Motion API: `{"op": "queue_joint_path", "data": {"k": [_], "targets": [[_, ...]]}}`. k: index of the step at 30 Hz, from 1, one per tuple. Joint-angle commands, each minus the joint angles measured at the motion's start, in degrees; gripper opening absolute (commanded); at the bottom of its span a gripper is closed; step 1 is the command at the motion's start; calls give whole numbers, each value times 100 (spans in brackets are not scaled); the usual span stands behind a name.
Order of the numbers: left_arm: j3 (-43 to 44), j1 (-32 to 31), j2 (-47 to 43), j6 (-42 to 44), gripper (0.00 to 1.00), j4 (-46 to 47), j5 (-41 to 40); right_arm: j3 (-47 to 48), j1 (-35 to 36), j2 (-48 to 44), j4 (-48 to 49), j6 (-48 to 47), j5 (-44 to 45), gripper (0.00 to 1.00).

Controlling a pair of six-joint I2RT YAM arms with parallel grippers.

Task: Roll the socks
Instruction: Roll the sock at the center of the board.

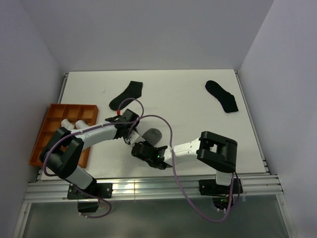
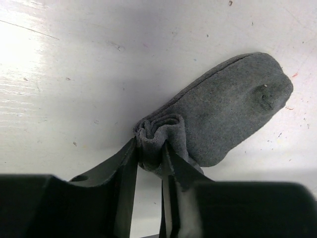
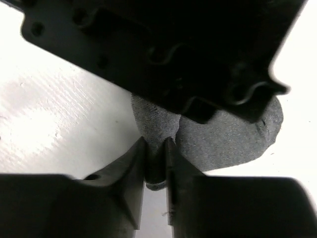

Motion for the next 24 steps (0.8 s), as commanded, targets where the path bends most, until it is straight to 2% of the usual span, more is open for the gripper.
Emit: {"op": "queue_joint_path", "data": {"k": [1, 3, 6, 11, 13, 19, 24], "targets": [[93, -10, 47, 135, 31, -284, 53, 215, 75, 334, -3, -17, 386, 22], [40, 16, -58, 100, 35, -258, 53, 180, 57, 317, -13, 19, 378, 9], [-196, 139, -348, 56, 46, -12, 53, 22, -48, -6, 83, 220, -25, 0], [-539, 534, -866, 21, 65, 445, 194, -382, -530, -683, 224, 615, -1446, 0], [-610, 588, -1008, -14, 69, 559, 185, -488, -715, -842, 285, 730, -1897, 0], [-1049, 781, -1781, -251, 72, 1007, 132, -892, -1594, -1125, 786, 1327, -4137, 0], [-1514, 825, -2457, -208, 72, 1473, 167, -998, -2429, -652, 1305, 1846, -5755, 0]]}}
